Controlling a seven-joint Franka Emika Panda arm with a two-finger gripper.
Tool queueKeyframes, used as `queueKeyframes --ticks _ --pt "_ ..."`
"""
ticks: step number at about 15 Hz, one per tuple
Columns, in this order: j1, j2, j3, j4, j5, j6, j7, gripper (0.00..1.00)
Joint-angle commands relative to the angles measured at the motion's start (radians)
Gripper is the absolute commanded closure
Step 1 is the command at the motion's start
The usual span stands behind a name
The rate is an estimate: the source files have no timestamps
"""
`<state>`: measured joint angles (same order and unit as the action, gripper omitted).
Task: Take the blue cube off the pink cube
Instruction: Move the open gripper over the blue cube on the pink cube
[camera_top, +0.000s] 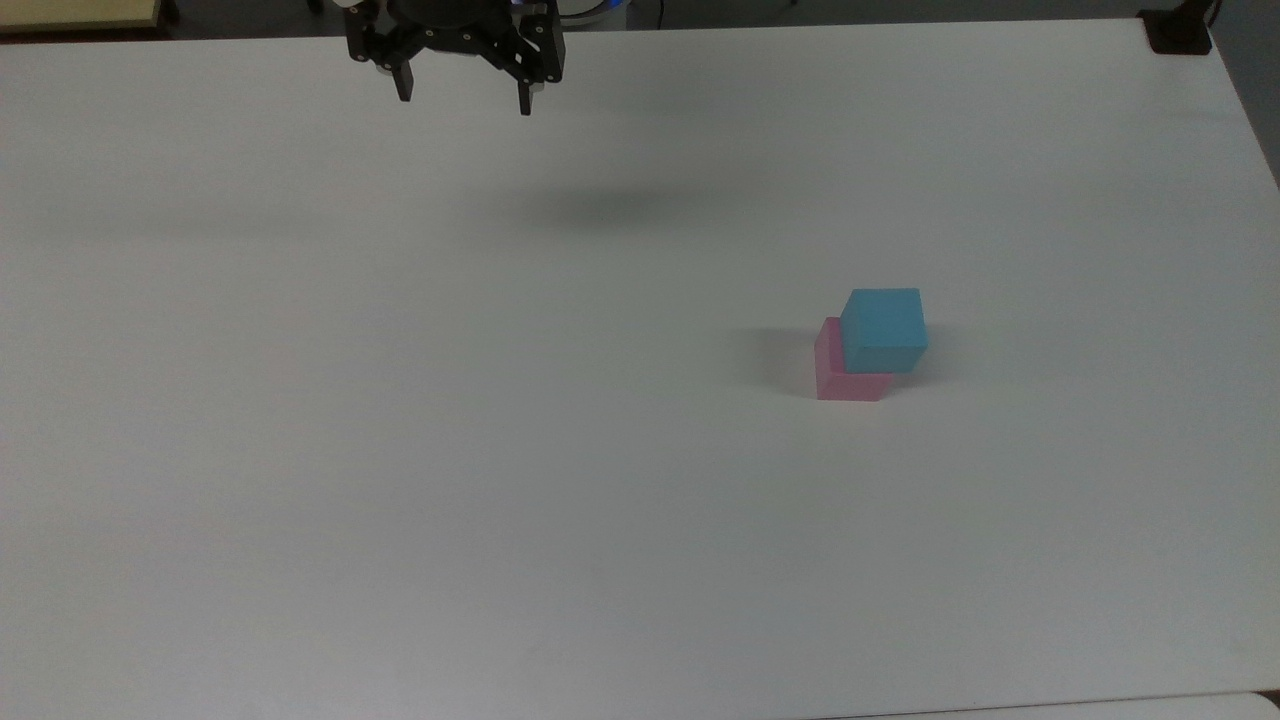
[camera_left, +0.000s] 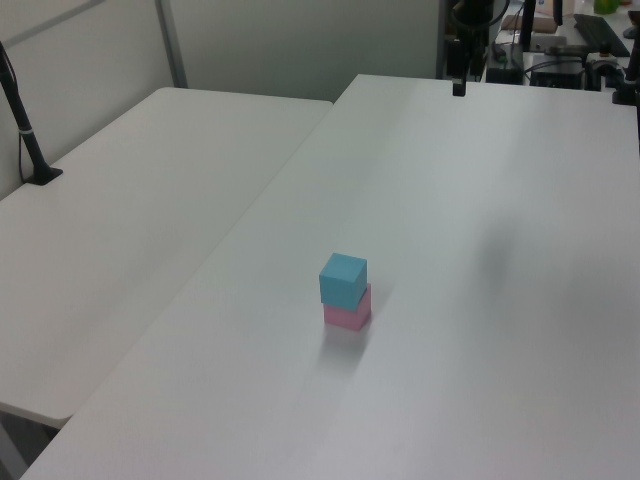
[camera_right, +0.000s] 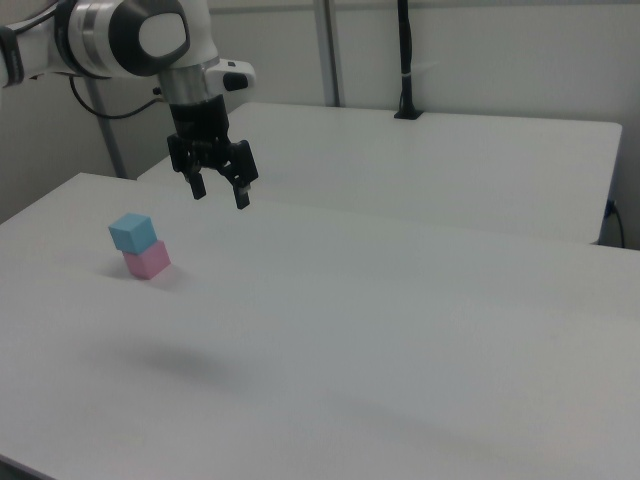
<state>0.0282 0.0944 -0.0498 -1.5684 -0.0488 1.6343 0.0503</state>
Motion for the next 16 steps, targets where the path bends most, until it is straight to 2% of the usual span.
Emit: queueKeyframes --ticks 1,9,11,13,16 --pt "-0.016 -0.039 0.001 -0.033 0.007 -0.001 0.007 0.00" --pt "-0.010 -0.028 0.002 -0.032 0.018 0.002 -0.001 0.00" --pt "0.001 0.014 0.017 -0.003 0.035 0.007 0.016 0.00" --pt "0.068 0.085 0.031 0.030 0.087 0.039 0.076 0.00" --pt "0.157 0.125 0.033 0.030 0.090 0.145 0.236 0.00"
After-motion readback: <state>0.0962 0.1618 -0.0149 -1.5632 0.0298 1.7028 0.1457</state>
